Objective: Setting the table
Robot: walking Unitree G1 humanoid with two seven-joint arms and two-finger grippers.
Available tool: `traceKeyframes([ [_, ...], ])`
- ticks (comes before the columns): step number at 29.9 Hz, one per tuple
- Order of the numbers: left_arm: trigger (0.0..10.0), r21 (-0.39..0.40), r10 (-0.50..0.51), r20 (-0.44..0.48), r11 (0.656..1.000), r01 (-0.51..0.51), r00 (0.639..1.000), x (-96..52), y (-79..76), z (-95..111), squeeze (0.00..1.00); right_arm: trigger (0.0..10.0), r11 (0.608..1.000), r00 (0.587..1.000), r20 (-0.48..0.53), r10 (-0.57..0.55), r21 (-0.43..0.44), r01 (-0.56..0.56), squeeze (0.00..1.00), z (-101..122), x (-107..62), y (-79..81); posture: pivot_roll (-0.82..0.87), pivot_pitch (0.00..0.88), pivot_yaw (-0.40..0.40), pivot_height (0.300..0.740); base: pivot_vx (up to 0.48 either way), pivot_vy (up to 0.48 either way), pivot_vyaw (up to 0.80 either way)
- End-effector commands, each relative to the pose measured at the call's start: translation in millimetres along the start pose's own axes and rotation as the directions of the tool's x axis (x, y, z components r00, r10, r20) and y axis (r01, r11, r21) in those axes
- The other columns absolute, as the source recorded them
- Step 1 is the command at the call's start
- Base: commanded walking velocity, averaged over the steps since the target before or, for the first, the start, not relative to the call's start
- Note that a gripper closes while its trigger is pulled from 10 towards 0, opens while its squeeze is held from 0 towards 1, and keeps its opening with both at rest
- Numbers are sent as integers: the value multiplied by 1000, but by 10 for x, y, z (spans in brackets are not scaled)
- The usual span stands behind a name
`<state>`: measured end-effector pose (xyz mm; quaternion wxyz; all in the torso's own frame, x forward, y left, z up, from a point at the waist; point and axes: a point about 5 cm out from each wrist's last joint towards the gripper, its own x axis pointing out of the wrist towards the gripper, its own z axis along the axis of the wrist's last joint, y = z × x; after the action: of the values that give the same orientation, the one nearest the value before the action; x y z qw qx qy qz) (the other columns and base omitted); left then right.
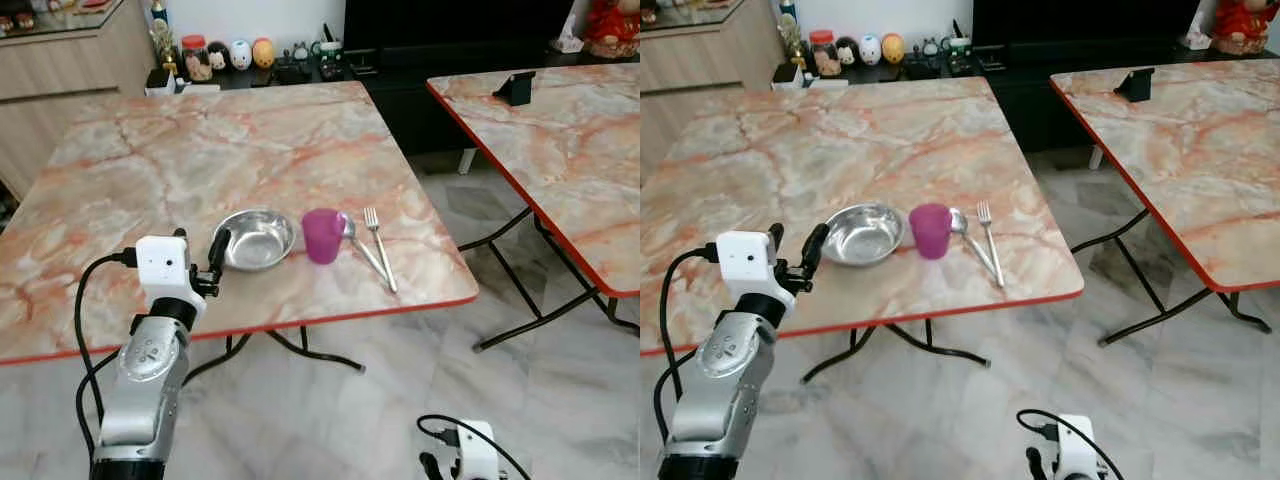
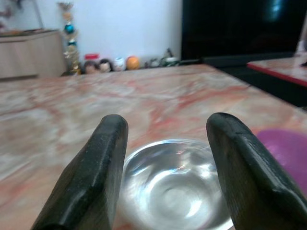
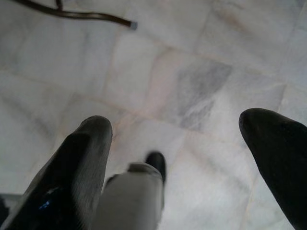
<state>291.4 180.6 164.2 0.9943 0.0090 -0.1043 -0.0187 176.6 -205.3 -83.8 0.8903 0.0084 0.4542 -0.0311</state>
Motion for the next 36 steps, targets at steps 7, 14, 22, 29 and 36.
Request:
traceKeyframes([
  [7, 10000, -7, -17, -7, 1000, 17, 1000, 1, -36, 1, 0, 10000, 1000, 1000, 2, -7, 12, 7, 0, 3, -2, -24, -37, 0, 9, 720, 300, 0, 326],
  [14, 10000, -13, 8, -25, 1000, -8, 1000, 9, -5, -27, 0, 10000, 1000, 1000, 0, -7, 20, 7, 0, -1, -3, -24, -37, 0, 10, 720, 0, 0, 0],
  [22, 10000, -50, 98, -76, 994, -102, 992, 65, 132, -73, 0, 10000, 1000, 1000, -1, -7, 20, 7, 0, -4, -3, -22, -37, 0, 11, 720, 0, 0, 0],
  [29, 10000, -137, 123, -161, 980, -146, 979, 132, 202, -165, 1000, 10000, 1000, 1000, 0, -6, 22, 6, 0, -8, -4, -18, -44, 0, 17, 720, 0, 0, 0],
  [36, 10000, -187, 135, -241, 965, -182, 961, 240, 242, -234, 1000, 10000, 1000, 1000, 1, -6, 25, 6, 0, -8, -3, -12, -47, 0, 20, 720, 0, 0, 0],
])
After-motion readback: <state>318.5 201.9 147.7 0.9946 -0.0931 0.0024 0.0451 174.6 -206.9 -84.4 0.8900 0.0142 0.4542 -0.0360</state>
